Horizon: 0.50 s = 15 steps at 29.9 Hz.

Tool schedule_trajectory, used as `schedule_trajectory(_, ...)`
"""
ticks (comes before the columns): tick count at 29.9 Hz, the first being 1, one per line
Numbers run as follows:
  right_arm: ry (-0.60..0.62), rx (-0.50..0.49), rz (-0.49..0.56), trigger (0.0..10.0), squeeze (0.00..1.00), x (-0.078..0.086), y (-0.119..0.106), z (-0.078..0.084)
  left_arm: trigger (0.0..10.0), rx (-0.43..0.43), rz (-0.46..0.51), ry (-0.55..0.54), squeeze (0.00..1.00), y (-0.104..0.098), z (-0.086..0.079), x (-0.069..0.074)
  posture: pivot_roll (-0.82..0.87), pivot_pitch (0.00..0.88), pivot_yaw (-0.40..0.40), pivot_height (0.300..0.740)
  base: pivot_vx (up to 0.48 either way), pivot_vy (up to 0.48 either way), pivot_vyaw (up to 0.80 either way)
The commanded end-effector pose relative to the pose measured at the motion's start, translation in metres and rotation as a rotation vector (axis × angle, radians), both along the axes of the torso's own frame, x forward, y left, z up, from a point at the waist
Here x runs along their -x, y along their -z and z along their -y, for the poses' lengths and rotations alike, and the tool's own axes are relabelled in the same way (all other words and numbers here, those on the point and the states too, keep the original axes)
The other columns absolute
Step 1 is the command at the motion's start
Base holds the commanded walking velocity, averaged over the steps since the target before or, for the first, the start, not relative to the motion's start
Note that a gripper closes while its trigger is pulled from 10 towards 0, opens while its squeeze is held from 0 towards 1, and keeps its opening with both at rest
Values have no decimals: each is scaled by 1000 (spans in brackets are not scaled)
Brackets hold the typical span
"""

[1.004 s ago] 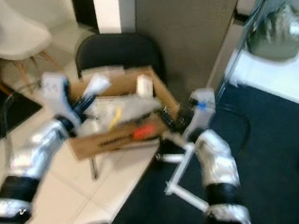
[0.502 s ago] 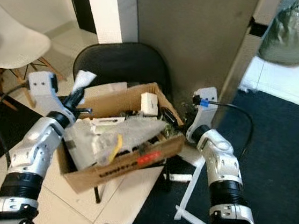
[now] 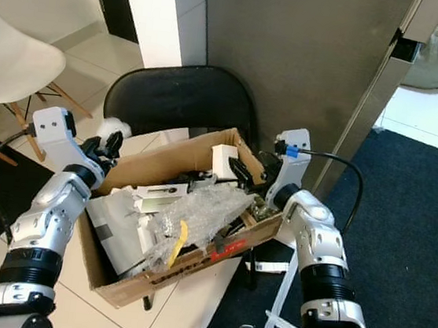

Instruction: Picking trash to rubbish bin

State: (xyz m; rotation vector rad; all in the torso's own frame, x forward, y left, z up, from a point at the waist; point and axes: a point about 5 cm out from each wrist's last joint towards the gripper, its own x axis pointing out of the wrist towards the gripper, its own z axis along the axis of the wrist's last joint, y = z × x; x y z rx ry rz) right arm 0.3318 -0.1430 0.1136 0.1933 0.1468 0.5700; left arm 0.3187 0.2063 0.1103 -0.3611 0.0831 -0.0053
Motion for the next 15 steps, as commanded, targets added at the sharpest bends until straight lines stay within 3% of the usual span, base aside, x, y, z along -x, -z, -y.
schedule_trajectory(1, 6, -10, -18, 10000, 0, 1, 3, 1, 10000, -9, -23, 23, 1000, 4, 3, 0, -109, 0, 46, 740, 0, 0, 0)
schedule_trajectory(4, 7, -11, -18, 10000, 0, 1, 3, 1, 10000, -32, -21, 52, 1000, 4, 7, 0, -108, 0, 45, 740, 0, 0, 0)
schedule_trajectory(5, 7, -11, -18, 10000, 0, 1, 3, 1, 10000, -35, -21, 56, 710, 4, 8, 0, -108, 0, 46, 740, 0, 0, 0)
schedule_trajectory(6, 7, -11, -18, 10000, 0, 1, 3, 1, 10000, -35, -21, 56, 710, 4, 8, 0, -108, 0, 46, 740, 0, 0, 0)
schedule_trajectory(7, 7, -11, -19, 10000, 0, 1, 3, 1, 10000, -39, -19, 61, 176, 4, 8, 0, -108, 0, 46, 740, 0, 0, 0)
schedule_trajectory(8, 7, -12, -19, 10000, 0, 1, 3, 1, 10000, -50, -16, 70, 0, 3, 10, 0, -108, 0, 46, 740, 0, 0, 0)
schedule_trajectory(15, 7, -15, -22, 10000, 0, 1, 3, 1, 10000, -98, -6, 112, 0, 2, 15, 1, -108, 0, 45, 740, 0, 0, 0)
